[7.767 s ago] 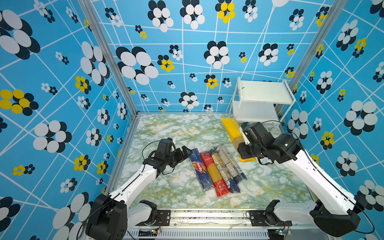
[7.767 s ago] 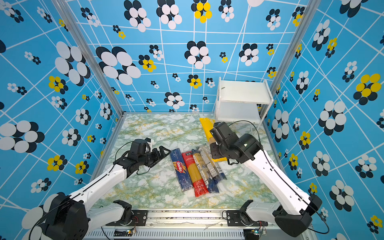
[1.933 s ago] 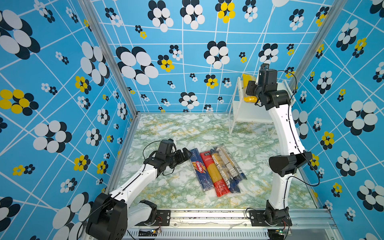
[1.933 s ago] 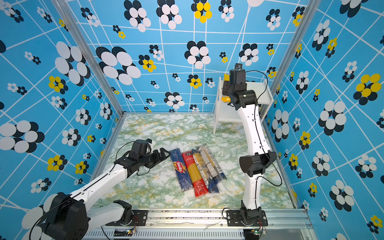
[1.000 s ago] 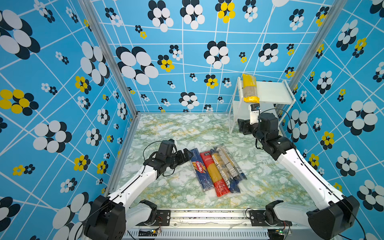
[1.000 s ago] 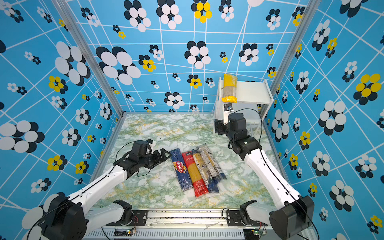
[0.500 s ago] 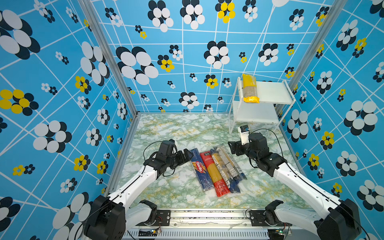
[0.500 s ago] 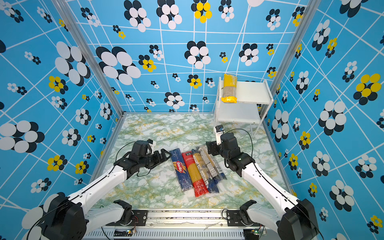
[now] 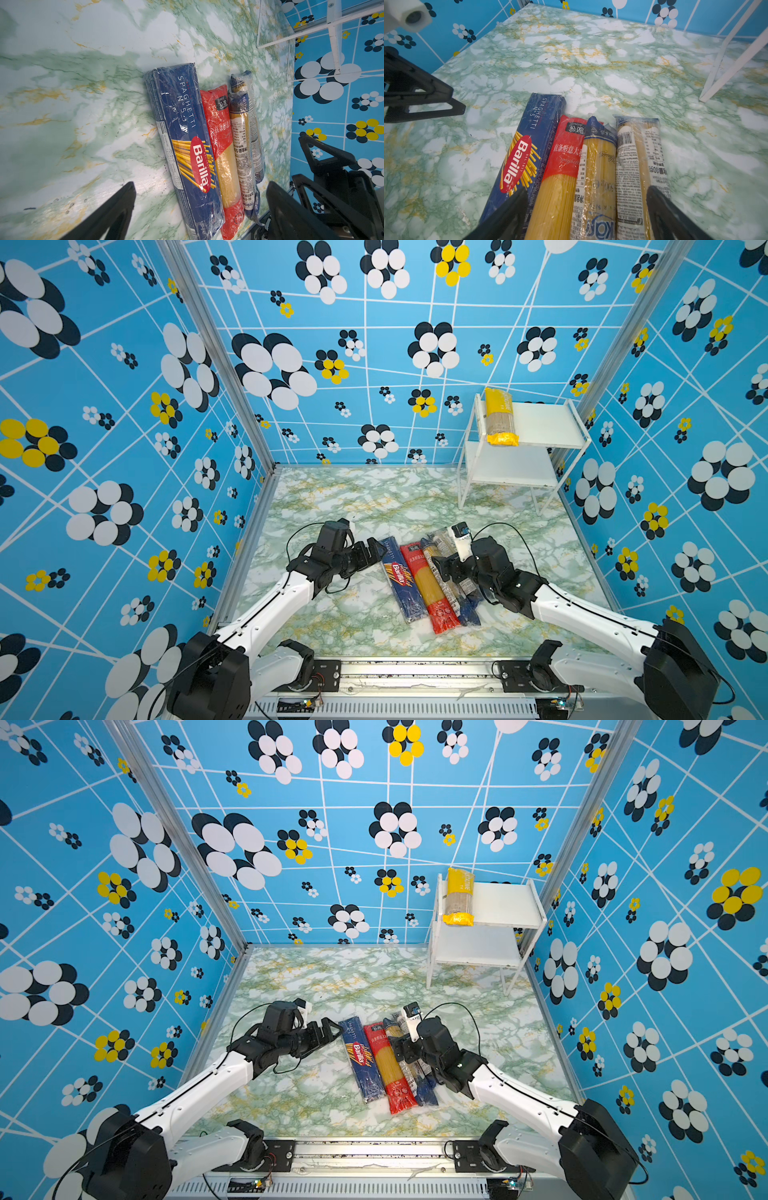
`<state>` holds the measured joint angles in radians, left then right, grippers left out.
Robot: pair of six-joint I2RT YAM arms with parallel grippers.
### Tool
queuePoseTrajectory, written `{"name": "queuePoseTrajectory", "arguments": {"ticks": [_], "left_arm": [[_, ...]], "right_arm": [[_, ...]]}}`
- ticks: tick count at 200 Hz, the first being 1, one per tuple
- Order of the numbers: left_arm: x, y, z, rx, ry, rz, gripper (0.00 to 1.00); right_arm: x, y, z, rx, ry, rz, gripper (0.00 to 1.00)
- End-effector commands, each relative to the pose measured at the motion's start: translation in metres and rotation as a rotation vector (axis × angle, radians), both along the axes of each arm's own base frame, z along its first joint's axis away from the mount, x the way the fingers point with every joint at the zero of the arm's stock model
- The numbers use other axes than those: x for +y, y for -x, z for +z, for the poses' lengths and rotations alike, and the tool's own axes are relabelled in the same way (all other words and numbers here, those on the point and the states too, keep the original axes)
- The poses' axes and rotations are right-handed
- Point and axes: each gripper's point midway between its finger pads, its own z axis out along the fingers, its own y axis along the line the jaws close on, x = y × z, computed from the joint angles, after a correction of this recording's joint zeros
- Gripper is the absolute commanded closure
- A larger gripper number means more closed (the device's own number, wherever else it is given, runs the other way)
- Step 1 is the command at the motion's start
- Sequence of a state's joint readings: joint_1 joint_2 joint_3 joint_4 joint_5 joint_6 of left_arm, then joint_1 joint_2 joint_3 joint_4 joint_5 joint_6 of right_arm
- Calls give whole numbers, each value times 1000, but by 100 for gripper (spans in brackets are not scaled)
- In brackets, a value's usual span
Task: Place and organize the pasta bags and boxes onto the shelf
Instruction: 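Move the right gripper back over the blue Barilla spaghetti box, then lower the right gripper onto the Barilla box's end nearest the robot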
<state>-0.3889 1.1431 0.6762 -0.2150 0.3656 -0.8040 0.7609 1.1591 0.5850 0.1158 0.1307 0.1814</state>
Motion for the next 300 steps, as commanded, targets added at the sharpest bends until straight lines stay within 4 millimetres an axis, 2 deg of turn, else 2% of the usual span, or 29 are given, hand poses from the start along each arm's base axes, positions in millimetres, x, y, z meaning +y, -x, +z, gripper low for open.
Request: {"name": "queuePoseTrajectory", "arguments": {"ticks": [1, 106, 181, 217, 265, 300], "left_arm": [[1, 7, -5, 18, -5, 0, 1], [14, 14, -14, 32, -18, 28, 1], [27, 18, -13, 35, 3, 54, 1], [30, 20, -15, 35, 3, 62, 1], [30, 21, -21, 45, -1, 57, 1], [28, 19, -23, 49, 3, 52, 1]], "right_arm": [[10, -2, -1, -41, -35, -26, 9], [85, 48, -41, -40, 41, 99, 9], [122, 62, -79, -16, 26, 114, 9], [129, 64, -94, -20, 59, 105, 9], [118, 64, -114, -32, 81, 47, 9], [118, 70, -128, -46, 157, 40, 9]]}}
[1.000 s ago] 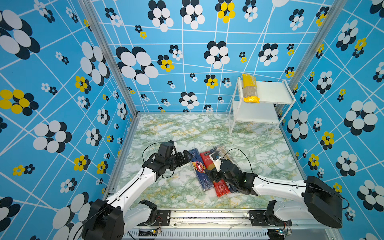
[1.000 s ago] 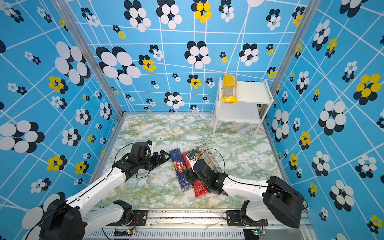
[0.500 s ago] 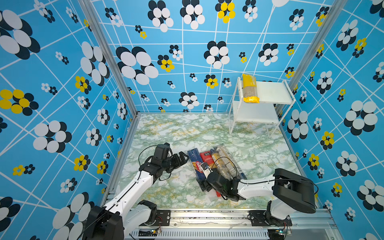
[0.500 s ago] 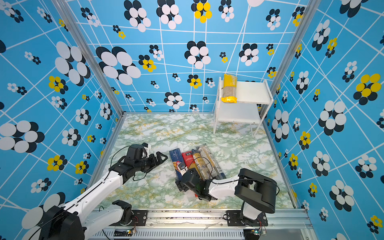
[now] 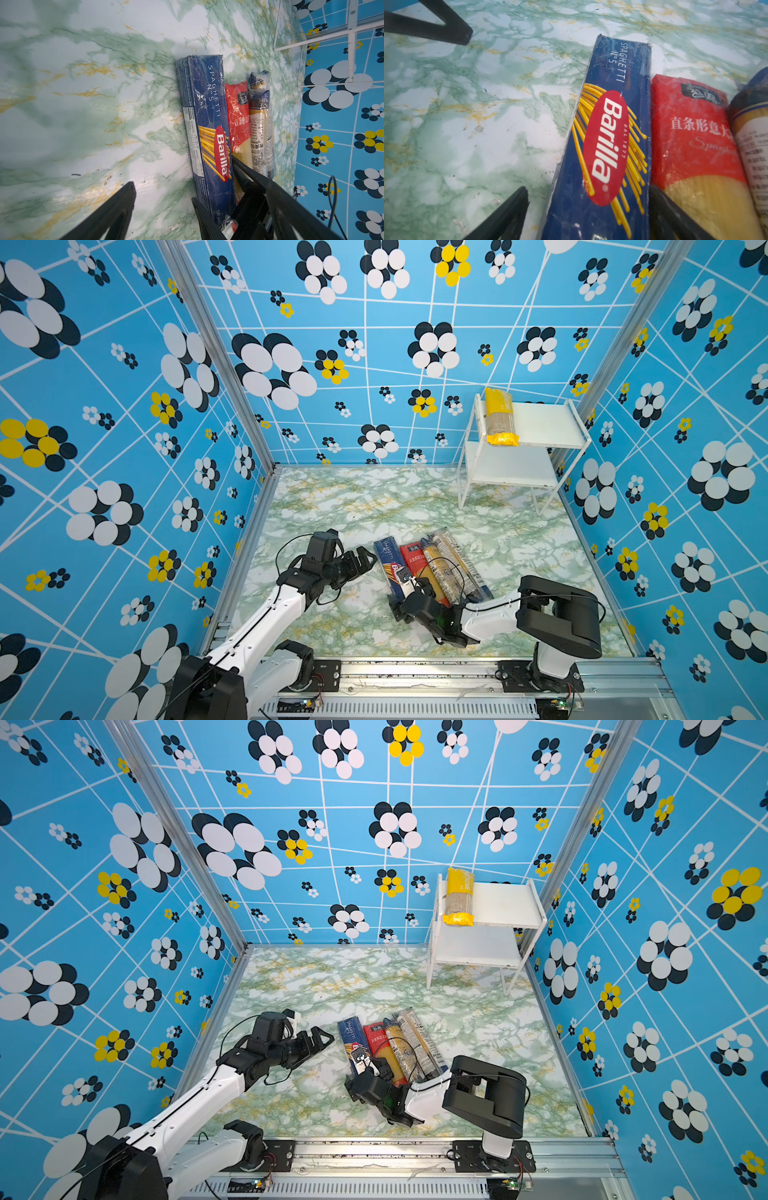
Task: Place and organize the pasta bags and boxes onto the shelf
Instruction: 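Lower the right gripper onto the Barilla box's end nearest the robot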
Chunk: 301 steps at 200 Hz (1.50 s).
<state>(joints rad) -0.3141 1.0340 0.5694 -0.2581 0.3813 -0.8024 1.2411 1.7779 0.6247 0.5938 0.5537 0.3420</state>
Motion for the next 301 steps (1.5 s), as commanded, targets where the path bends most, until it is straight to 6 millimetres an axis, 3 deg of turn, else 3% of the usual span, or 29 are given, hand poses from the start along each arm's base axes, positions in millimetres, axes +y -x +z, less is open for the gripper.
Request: {"name": "queuePoseTrajectory", "arguments": {"ticks": [1, 48, 138, 187, 269, 301], "left_arm": [[-1, 0, -4, 7, 8, -11, 1], [-1, 0, -6, 10, 8, -10, 1], [0, 4, -7, 9, 13, -11, 1], [1, 5, -6, 6, 7, -7, 1], [0, 3, -8, 10, 8, -12, 1], [0, 2, -8, 8, 8, -13, 1]], "right_arm": [[-2, 9, -21, 20, 62, -9, 9], [-4, 22, -31, 30, 113, -6, 11], [-11, 44, -25, 60, 124, -10, 7], [-11, 45, -30, 73, 138, -21, 6], [0, 41, -34, 50, 130, -20, 15], [1, 39, -36, 48, 134, -22, 29]]}}
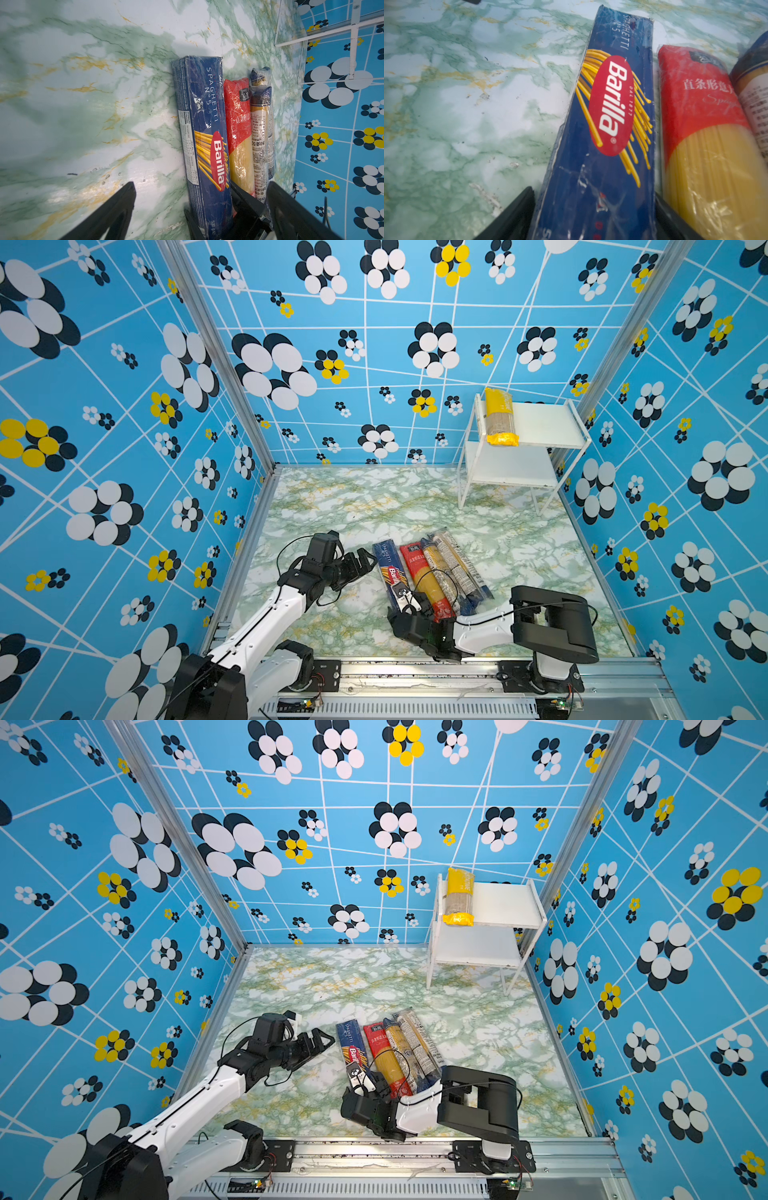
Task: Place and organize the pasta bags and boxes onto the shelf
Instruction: 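Lower the right gripper onto the Barilla box's end nearest the robot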
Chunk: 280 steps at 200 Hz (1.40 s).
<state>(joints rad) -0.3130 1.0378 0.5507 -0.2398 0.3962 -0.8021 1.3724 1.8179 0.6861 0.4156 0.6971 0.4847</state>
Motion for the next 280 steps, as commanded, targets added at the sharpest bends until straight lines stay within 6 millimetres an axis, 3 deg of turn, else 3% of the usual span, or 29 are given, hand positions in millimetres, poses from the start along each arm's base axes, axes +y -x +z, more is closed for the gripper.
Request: {"name": "queuePoseTrajectory", "arguments": {"ticks": [1, 36, 56, 71, 98, 122, 197, 251, 280], "left_arm": [[2, 0, -3, 2, -1, -3, 1], [2, -1, -4, 2, -2, -3, 1], [2, -1, -5, 5, -4, -3, 1], [2, 0, -5, 6, -4, -4, 1], [2, 0, -5, 5, -6, -2, 1], [3, 0, -5, 4, -8, -2, 1], [5, -1, -4, 2, -6, 8, 1], [6, -2, -5, 5, -3, 15, 1], [6, -3, -11, 13, 1, 18, 1]], "right_arm": [[-3, 7, -22, 40, 60, 28, 29], [-4, 5, -20, 38, 45, 25, 49], [-4, 5, -20, 40, 38, 26, 53], [-4, 5, -21, 42, 40, 29, 48], [-1, 5, -21, 44, 55, 38, 25], [3, 5, -20, 40, 52, 51, 18], [9, 5, -17, 40, 20, 76, 14], [30, 14, -22, 85, 19, 185, 29], [29, 14, -20, 83, 17, 186, 26]]}}
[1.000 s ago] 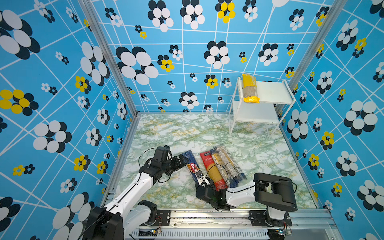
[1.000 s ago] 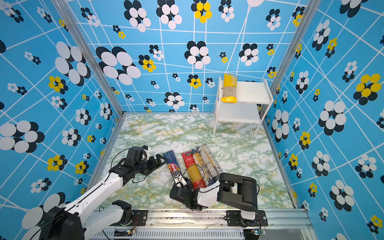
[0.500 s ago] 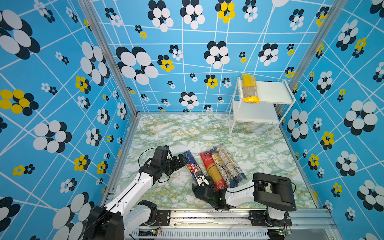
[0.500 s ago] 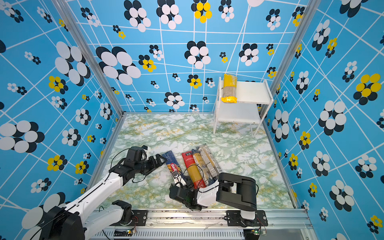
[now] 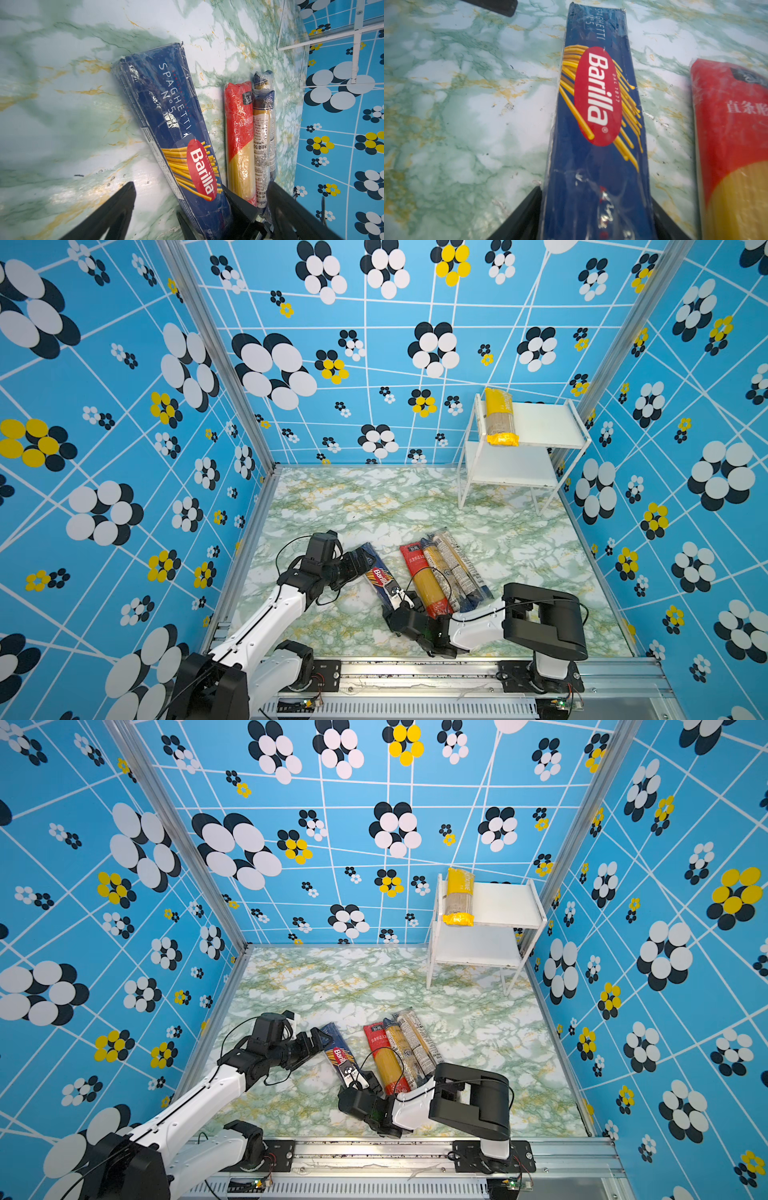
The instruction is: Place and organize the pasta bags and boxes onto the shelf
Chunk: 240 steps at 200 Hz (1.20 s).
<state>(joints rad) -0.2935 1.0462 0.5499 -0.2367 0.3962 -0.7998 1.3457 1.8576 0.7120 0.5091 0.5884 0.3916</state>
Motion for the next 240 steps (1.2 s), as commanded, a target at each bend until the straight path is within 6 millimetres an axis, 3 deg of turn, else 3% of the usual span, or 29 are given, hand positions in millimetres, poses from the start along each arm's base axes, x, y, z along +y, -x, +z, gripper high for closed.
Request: {"name": "queuePoseTrajectory", "arguments": {"ticks": [1, 29, 62, 122, 240], "left_arm": [[1, 0, -9, 8, 4, 0, 1], [-2, -2, -16, 24, 13, -6, 0], [-4, -4, -25, 43, 21, -9, 14], [-5, -14, -34, 44, 12, 10, 28], [-8, -28, -52, 81, -17, 9, 27]], "right_arm": [[4, 15, -20, 62, 47, 83, 25], [2, 12, -12, 40, 39, 69, 20], [1, 9, -10, 36, 36, 62, 19], [0, 9, -8, 35, 37, 62, 19], [-3, 7, 0, 15, 44, 61, 19]]}}
